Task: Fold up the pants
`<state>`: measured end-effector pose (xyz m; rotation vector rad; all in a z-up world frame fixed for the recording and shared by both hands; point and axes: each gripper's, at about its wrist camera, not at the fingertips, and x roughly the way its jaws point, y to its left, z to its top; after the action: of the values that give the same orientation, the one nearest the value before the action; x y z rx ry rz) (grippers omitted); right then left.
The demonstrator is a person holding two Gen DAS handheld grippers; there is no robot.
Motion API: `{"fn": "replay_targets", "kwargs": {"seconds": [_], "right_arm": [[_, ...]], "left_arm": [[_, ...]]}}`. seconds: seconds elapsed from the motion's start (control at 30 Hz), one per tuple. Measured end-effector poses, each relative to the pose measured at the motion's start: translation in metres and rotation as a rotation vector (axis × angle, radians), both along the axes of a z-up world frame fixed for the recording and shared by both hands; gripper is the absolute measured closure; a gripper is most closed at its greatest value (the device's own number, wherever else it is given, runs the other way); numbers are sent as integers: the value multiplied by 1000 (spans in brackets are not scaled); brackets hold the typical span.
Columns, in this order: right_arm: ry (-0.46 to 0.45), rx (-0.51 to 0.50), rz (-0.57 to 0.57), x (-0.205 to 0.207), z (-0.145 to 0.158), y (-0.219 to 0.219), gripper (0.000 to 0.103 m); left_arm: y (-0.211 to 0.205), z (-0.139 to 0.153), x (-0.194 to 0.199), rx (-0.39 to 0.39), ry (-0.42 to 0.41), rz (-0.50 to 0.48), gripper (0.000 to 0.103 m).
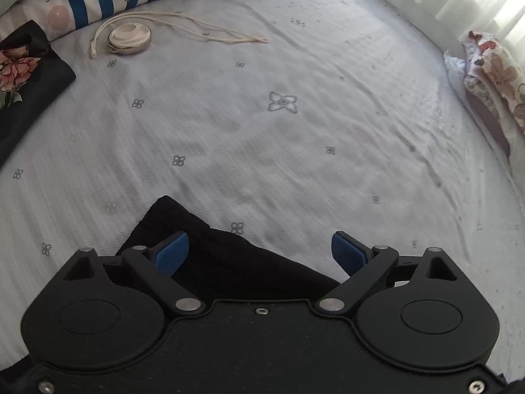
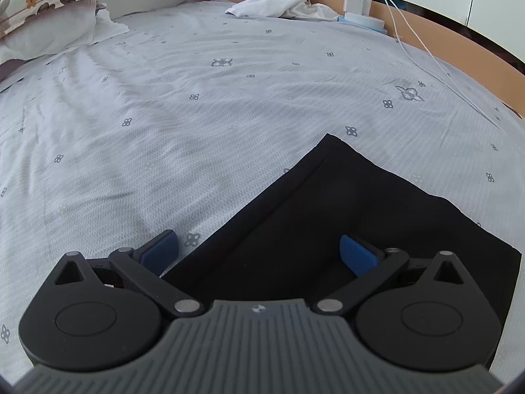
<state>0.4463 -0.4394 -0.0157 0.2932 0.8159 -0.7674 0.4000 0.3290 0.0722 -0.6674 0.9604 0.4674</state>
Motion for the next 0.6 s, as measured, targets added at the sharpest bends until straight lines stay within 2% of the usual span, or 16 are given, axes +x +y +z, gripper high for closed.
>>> {"fn": "replay_targets", "kwargs": {"seconds": [0.1, 0.2, 0.3, 0.37, 0.47, 0.6], "right_arm": [[-6, -7, 2, -1, -1, 1, 1], [-13, -8, 13, -3, -1, 1, 1], [-16, -7, 26, -4, -1, 0, 1], [-19, -10, 35, -5, -1, 0, 1], [-22, -12, 48, -6, -1, 0, 1], [-6, 12, 70, -6, 1, -3, 1]], "left_arm": [[-6, 8, -2, -48, -4, -27, 9], [-16, -4, 2, -67, 22, -11, 9], [-18, -27, 10, -80, 61, 69, 7], [-16, -46, 14, -88, 86, 150, 0], [-25, -50, 18, -15, 71, 204, 0], [-34, -51, 23, 41, 91, 183, 1]]}}
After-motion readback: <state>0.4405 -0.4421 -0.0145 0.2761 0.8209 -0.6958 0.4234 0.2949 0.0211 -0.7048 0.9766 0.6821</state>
